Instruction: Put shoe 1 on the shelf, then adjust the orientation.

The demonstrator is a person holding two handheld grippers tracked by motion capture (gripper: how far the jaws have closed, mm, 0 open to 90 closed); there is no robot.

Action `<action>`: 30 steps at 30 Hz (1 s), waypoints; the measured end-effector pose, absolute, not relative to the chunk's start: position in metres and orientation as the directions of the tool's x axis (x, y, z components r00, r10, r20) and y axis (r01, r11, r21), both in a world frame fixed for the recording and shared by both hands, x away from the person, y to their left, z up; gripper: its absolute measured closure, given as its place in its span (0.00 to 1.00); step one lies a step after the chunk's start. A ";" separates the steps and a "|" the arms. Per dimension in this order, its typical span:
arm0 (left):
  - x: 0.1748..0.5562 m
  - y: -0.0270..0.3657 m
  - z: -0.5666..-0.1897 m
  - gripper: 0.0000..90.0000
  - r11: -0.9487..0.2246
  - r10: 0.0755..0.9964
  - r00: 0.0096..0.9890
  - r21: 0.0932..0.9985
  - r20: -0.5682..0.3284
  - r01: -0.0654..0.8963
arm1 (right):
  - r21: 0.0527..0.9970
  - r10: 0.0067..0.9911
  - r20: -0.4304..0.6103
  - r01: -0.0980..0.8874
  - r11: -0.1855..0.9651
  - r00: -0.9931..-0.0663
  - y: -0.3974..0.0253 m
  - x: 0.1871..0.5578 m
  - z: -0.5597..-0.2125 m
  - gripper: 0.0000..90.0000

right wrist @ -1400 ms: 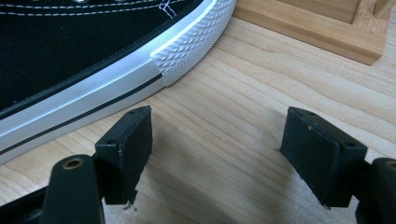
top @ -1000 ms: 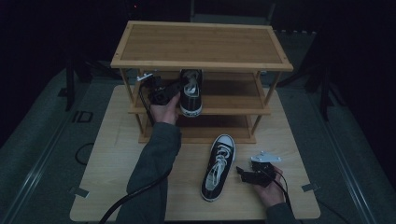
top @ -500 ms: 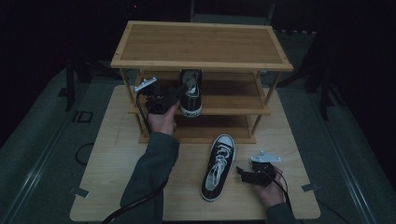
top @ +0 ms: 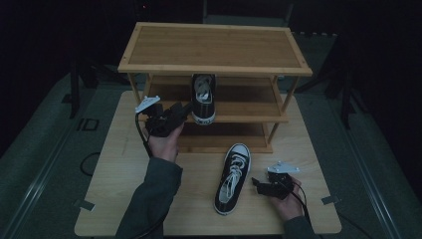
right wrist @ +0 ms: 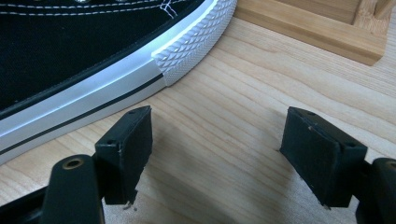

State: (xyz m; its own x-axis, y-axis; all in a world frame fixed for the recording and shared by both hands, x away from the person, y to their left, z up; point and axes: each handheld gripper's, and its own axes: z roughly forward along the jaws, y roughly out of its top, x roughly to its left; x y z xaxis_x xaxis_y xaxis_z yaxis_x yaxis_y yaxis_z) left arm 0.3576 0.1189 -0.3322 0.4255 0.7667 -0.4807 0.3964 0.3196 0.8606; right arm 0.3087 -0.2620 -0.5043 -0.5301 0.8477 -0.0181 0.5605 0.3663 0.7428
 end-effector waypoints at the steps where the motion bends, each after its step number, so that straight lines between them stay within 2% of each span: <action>1: 0.354 0.120 -0.333 0.53 0.304 0.771 0.433 0.867 -0.468 0.395 | 0.743 0.848 -0.018 0.560 0.367 -0.530 -0.262 0.309 -0.504 0.27; 6: 0.338 0.123 -0.338 0.52 0.256 0.785 0.449 0.884 -0.426 0.391 | 0.736 0.833 -0.020 0.556 0.387 -0.554 -0.260 0.308 -0.505 0.22; 8: 0.333 0.124 -0.343 0.52 0.240 0.785 0.456 0.885 -0.419 0.400 | 0.736 0.831 -0.020 0.555 0.389 -0.556 -0.259 0.308 -0.505 0.23; 10: 0.329 0.125 -0.349 0.52 0.225 0.788 0.459 0.885 -0.411 0.408 | 0.740 0.831 -0.019 0.551 0.386 -0.556 -0.259 0.306 -0.504 0.27; 13: 0.323 0.126 -0.359 0.52 0.203 0.787 0.466 0.883 -0.405 0.424 | 0.735 0.835 -0.019 0.558 0.385 -0.550 -0.258 0.304 -0.502 0.40; 18: 0.314 0.128 -0.383 0.53 0.188 0.795 0.462 0.884 -0.392 0.427 | 0.733 0.845 -0.038 0.559 0.386 -0.534 -0.255 0.300 -0.499 0.55; 22: 0.309 0.131 -0.406 0.53 0.155 0.810 0.454 0.882 -0.371 0.445 | 0.748 0.845 -0.060 0.536 0.391 -0.532 -0.253 0.296 -0.494 0.60; 30: 0.302 0.139 -0.459 0.52 0.096 0.845 0.422 0.868 -0.330 0.487 | 0.789 0.821 -0.048 0.482 0.380 -0.569 -0.242 0.283 -0.477 0.63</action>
State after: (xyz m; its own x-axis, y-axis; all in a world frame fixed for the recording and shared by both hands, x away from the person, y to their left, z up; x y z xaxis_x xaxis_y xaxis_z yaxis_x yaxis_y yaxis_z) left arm 0.3019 0.1394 -0.4591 0.4217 0.8446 -0.3298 0.4866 0.0961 0.8683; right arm 0.2831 -0.2421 -0.4775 -0.5687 0.8212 -0.0481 0.4824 0.3803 0.7891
